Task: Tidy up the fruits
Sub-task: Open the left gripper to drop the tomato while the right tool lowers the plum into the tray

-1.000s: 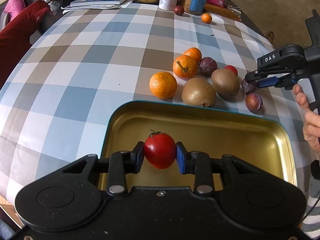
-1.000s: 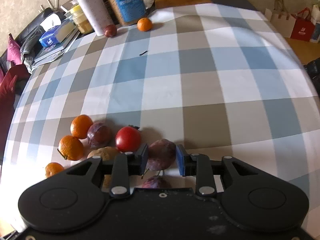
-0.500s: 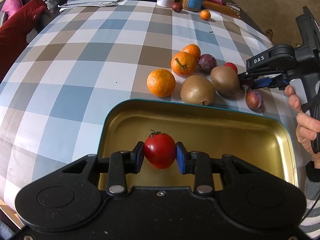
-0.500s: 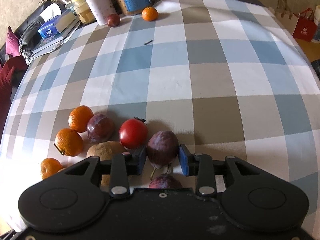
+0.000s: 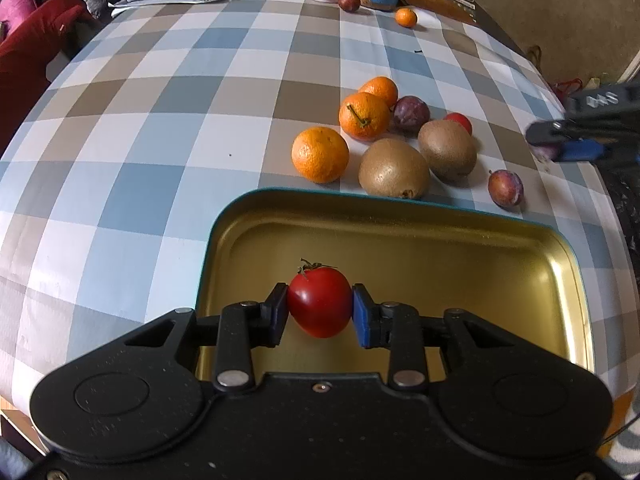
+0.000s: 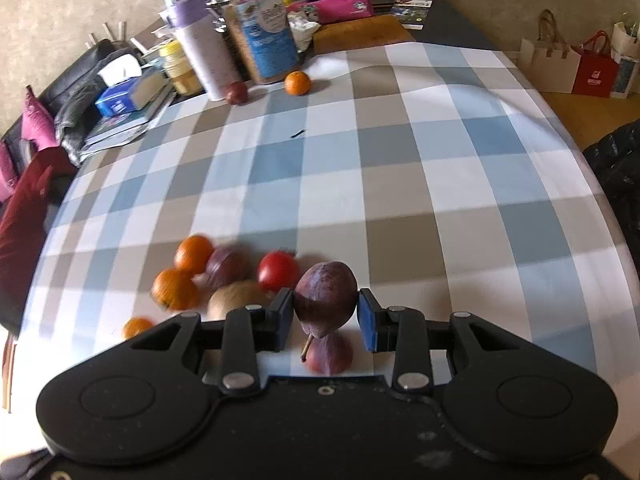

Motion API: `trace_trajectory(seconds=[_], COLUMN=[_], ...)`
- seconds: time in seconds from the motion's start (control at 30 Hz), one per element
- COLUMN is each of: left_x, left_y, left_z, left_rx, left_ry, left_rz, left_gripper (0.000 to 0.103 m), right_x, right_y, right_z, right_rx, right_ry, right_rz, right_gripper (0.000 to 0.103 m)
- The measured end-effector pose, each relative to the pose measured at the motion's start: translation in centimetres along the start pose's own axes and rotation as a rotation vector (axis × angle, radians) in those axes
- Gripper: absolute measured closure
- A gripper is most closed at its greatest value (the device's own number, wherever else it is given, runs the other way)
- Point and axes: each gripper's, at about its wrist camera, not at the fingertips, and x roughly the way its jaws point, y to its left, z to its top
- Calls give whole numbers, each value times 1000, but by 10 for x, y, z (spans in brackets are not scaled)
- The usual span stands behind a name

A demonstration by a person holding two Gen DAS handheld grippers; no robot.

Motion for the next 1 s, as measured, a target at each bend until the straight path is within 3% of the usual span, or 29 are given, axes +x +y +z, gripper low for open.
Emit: trace_trajectory(seconds=[0.27, 0.4, 0.6, 0.83, 1.0], left_x=[-1, -6, -8, -7, -13], left_y=[3, 2, 0, -3, -5], left_z=[-7, -14, -25, -32, -33], left_rx=[-2, 0, -25, -29, -22], left_ry=[64, 49, 32, 25, 7], left_rz=[-22, -8, -11, -3, 0], left_gripper=[61, 61, 61, 58, 49], right_x=[-22, -24, -25, -30, -37], right_y=[1, 5, 4, 7, 6], right_z=[-51, -81, -113, -130, -129], right_rx=[16, 3, 10, -37, -51], right_ry=[101, 115, 169, 144, 128], right_rz=[65, 32, 73, -11, 19], right_gripper=[67, 67, 67, 66, 67])
